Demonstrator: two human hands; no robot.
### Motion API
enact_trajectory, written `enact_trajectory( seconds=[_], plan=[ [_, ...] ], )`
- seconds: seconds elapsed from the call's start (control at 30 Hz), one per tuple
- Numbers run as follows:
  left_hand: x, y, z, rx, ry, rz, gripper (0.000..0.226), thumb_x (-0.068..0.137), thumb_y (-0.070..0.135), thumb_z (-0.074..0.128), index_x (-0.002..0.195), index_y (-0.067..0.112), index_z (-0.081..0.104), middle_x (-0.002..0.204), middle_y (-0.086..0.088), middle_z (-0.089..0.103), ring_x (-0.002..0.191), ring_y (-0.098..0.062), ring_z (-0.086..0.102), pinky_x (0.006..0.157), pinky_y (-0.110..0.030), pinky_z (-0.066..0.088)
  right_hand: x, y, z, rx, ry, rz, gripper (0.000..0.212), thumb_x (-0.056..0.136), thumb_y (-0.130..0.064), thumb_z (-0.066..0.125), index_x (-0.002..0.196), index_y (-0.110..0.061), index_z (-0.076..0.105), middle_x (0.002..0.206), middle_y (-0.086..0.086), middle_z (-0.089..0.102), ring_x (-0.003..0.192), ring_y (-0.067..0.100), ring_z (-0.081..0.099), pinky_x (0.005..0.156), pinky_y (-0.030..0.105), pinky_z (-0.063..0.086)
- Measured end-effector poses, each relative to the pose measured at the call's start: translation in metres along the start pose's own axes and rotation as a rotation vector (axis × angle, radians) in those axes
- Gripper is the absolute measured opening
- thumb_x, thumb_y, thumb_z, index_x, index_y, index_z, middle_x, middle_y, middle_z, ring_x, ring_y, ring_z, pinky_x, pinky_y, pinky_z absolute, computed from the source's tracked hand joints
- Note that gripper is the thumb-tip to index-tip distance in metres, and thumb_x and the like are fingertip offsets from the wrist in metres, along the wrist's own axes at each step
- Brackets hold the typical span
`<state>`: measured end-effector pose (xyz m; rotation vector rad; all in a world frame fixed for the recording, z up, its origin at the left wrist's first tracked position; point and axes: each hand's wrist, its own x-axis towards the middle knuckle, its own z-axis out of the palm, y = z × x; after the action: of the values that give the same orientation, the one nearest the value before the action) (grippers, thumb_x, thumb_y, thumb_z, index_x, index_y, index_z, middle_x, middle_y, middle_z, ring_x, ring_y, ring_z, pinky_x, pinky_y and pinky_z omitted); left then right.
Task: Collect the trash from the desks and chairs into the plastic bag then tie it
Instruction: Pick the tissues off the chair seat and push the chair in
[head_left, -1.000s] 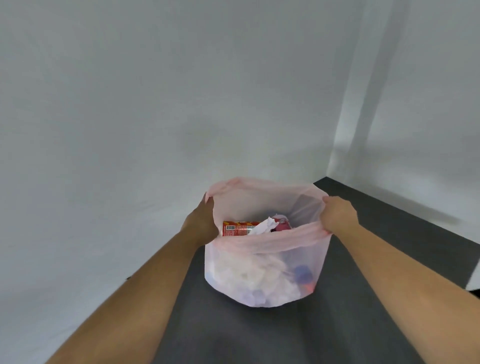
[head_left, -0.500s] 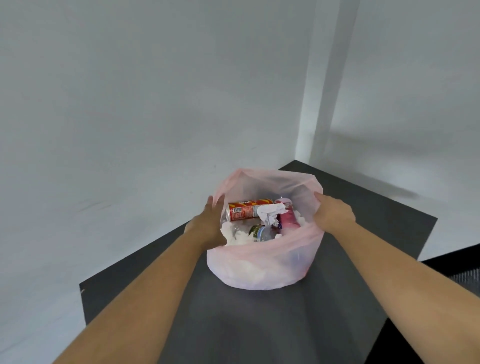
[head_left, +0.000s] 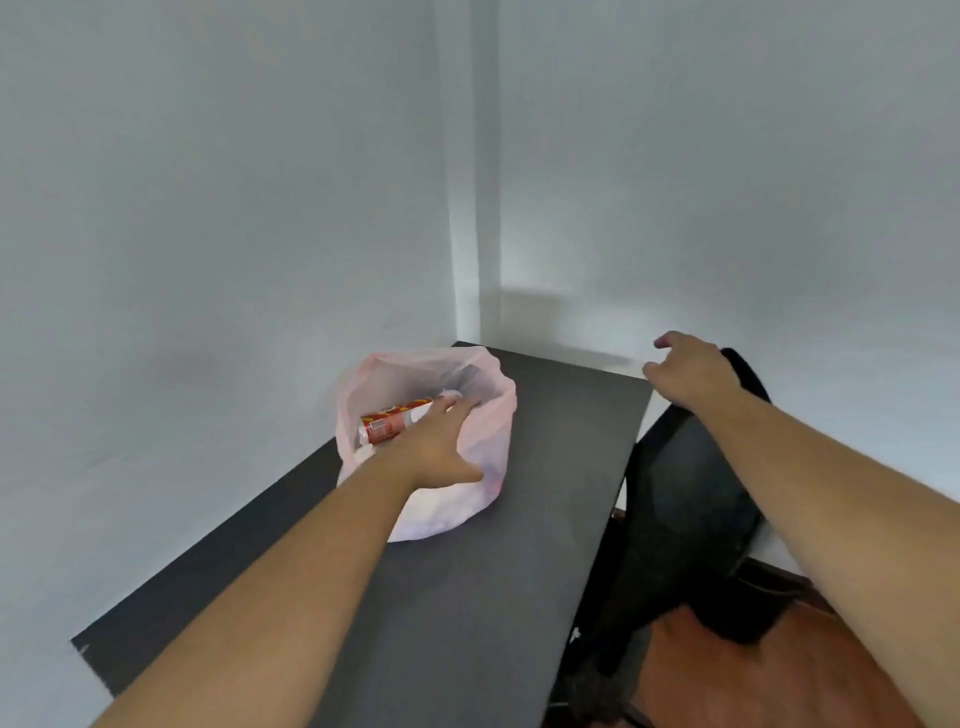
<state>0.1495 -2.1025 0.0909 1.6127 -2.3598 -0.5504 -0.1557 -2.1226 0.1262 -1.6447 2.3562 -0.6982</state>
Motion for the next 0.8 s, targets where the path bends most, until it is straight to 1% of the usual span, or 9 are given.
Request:
enact_trajectory(
  seconds=[0.17, 0.2, 0.27, 0.33, 0.4, 0.47, 0.53, 0.73, 0.8],
  plan=[
    [-0.017, 0.091, 0.086, -0.129, -0.295, 0.246, 0.109, 0.067, 0.041, 0.081, 0.151, 0.030, 0.013, 0.158, 0.001, 0.014, 0.144, -0.015, 0.021, 0.118, -0.033, 0.025, -0.068, 0.086, -0.016, -0.027, -0.009, 0.175, 0.070, 0.082, -0.032, 0.062, 0.145, -0.018, 0.033, 0.135, 0.016, 0.048, 0.123, 0.037, 0.046, 0.101, 0.040, 0.042],
    [-0.022, 0.106, 0.101, -0.136, -0.351, 0.289, 0.112, 0.066, 0.044, 0.082, 0.151, 0.028, 0.011, 0.158, 0.002, 0.014, 0.145, -0.013, 0.018, 0.119, -0.033, 0.022, -0.079, 0.098, -0.012, 0.034, -0.036, 0.208, 0.074, 0.081, -0.030, 0.066, 0.144, -0.015, 0.031, 0.132, 0.017, 0.049, 0.120, 0.037, 0.049, 0.098, 0.039, 0.043],
    [-0.030, 0.135, 0.133, -0.162, -0.419, 0.323, 0.111, 0.068, 0.049, 0.079, 0.152, 0.025, 0.010, 0.158, 0.004, 0.019, 0.144, -0.012, 0.020, 0.119, -0.033, 0.022, -0.100, 0.119, 0.003, 0.372, -0.098, 0.357, 0.064, 0.079, -0.022, 0.069, 0.134, -0.012, 0.038, 0.119, 0.015, 0.057, 0.098, 0.032, 0.059, 0.077, 0.035, 0.053],
    [-0.033, 0.158, 0.160, -0.161, -0.394, 0.279, 0.095, 0.080, 0.046, 0.069, 0.152, 0.025, 0.012, 0.150, -0.003, 0.037, 0.137, -0.019, 0.037, 0.113, -0.034, 0.033, -0.108, 0.127, 0.018, 0.700, -0.085, 0.485, 0.039, 0.080, -0.014, 0.064, 0.116, -0.014, 0.049, 0.108, 0.014, 0.064, 0.082, 0.028, 0.064, 0.065, 0.038, 0.059],
    [-0.028, 0.170, 0.176, -0.065, -0.263, 0.242, 0.075, 0.090, 0.035, 0.057, 0.152, 0.027, 0.014, 0.129, -0.013, 0.057, 0.117, -0.029, 0.055, 0.099, -0.036, 0.046, -0.100, 0.130, 0.024, 0.792, -0.035, 0.474, 0.025, 0.078, -0.010, 0.060, 0.102, -0.016, 0.057, 0.105, 0.015, 0.068, 0.089, 0.031, 0.068, 0.069, 0.044, 0.060],
    [-0.023, 0.175, 0.182, -0.037, -0.193, 0.223, 0.070, 0.090, 0.027, 0.053, 0.151, 0.029, 0.019, 0.116, -0.016, 0.064, 0.104, -0.032, 0.061, 0.090, -0.036, 0.050, -0.099, 0.128, 0.021, 0.843, -0.053, 0.449, 0.024, 0.082, -0.006, 0.056, 0.104, -0.014, 0.055, 0.102, 0.015, 0.067, 0.088, 0.032, 0.068, 0.053, 0.035, 0.059],
    [-0.023, 0.181, 0.188, -0.057, -0.227, 0.218, 0.071, 0.088, 0.022, 0.055, 0.151, 0.029, 0.022, 0.110, -0.014, 0.067, 0.097, -0.029, 0.064, 0.087, -0.035, 0.052, -0.101, 0.138, 0.020, 0.867, -0.080, 0.442, 0.028, 0.084, -0.006, 0.053, 0.112, -0.012, 0.051, 0.104, 0.015, 0.065, 0.087, 0.031, 0.067, 0.043, 0.027, 0.053],
    [-0.035, 0.216, 0.208, -0.088, -0.281, 0.203, 0.073, 0.085, 0.016, 0.055, 0.149, 0.031, 0.024, 0.097, -0.009, 0.069, 0.084, -0.025, 0.067, 0.080, -0.036, 0.056, -0.117, 0.176, 0.001, 0.877, -0.073, 0.412, 0.025, 0.086, -0.005, 0.051, 0.111, -0.010, 0.051, 0.106, 0.014, 0.063, 0.091, 0.031, 0.065, 0.048, 0.032, 0.056],
    [-0.042, 0.237, 0.215, -0.097, -0.282, 0.215, 0.074, 0.084, 0.016, 0.056, 0.150, 0.030, 0.025, 0.100, -0.009, 0.068, 0.086, -0.025, 0.066, 0.081, -0.037, 0.056, -0.124, 0.194, -0.012, 0.858, -0.033, 0.394, 0.021, 0.087, -0.004, 0.051, 0.106, -0.013, 0.052, 0.102, 0.010, 0.064, 0.092, 0.029, 0.064, 0.060, 0.037, 0.059]
  ],
)
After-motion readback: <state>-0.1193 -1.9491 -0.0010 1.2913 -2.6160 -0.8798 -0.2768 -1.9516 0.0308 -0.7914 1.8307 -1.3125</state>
